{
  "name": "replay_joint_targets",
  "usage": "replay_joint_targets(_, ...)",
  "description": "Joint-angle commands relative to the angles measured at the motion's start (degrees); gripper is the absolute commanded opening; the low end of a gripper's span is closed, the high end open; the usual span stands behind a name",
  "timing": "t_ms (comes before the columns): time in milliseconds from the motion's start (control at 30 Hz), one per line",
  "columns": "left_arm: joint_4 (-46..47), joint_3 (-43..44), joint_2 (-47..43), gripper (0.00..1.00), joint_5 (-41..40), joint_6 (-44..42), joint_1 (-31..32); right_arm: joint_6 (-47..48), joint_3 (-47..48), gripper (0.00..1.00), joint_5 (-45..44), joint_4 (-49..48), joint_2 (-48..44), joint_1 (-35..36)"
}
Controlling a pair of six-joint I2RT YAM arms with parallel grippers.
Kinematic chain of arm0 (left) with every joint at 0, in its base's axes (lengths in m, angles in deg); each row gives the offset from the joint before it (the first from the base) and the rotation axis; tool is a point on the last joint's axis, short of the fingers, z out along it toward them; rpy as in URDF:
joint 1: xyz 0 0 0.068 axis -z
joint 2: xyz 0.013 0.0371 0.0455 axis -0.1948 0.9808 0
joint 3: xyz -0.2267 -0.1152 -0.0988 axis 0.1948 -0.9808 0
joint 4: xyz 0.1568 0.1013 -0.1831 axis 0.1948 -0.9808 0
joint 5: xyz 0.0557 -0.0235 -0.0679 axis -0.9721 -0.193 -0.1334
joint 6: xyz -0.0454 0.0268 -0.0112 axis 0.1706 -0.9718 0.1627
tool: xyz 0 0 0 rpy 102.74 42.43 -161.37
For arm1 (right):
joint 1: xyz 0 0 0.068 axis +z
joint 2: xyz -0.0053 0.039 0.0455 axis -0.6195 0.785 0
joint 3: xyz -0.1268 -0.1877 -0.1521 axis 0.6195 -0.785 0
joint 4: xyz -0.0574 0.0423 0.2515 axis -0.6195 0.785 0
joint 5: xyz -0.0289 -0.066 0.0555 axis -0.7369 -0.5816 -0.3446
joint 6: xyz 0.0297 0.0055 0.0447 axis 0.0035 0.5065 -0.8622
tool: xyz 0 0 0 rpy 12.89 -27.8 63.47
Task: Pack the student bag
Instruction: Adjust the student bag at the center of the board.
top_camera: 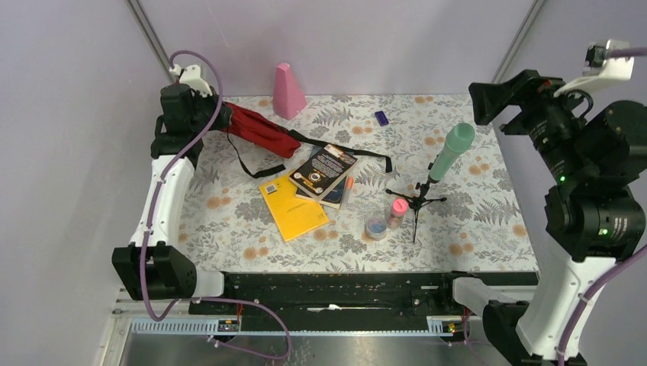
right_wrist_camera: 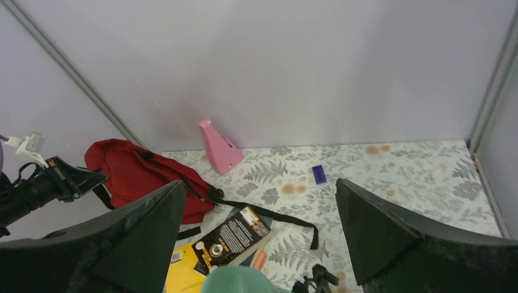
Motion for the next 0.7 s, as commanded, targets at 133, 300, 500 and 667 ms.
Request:
replay_joint_targets(133, -1.0, 19.3, 0.3, 0.00, -4.3, -7.1, 2.7, 0.2, 17.1, 1.00, 9.1, 11.8, 14.3, 0.4)
replay_joint_targets(300, -8.0, 27.6, -0.1, 0.00, -2.8, -11.1, 4.2, 1.6, 20.0, 1.00, 7.1, 12.8, 17.9, 1.5)
replay_joint_targets(500, -22.1, 30.5, -3.1, 0.00, -1.5, -16.6, 5.6, 5.4, 30.1, 1.00, 1.5, 17.0, 24.3, 11.3)
replay_joint_targets(667, -26.7, 25.3, -8.2, 0.00, -1.5, -16.9, 6.4, 5.5, 31.5, 1.00, -0.4, 16.1, 26.7, 15.6)
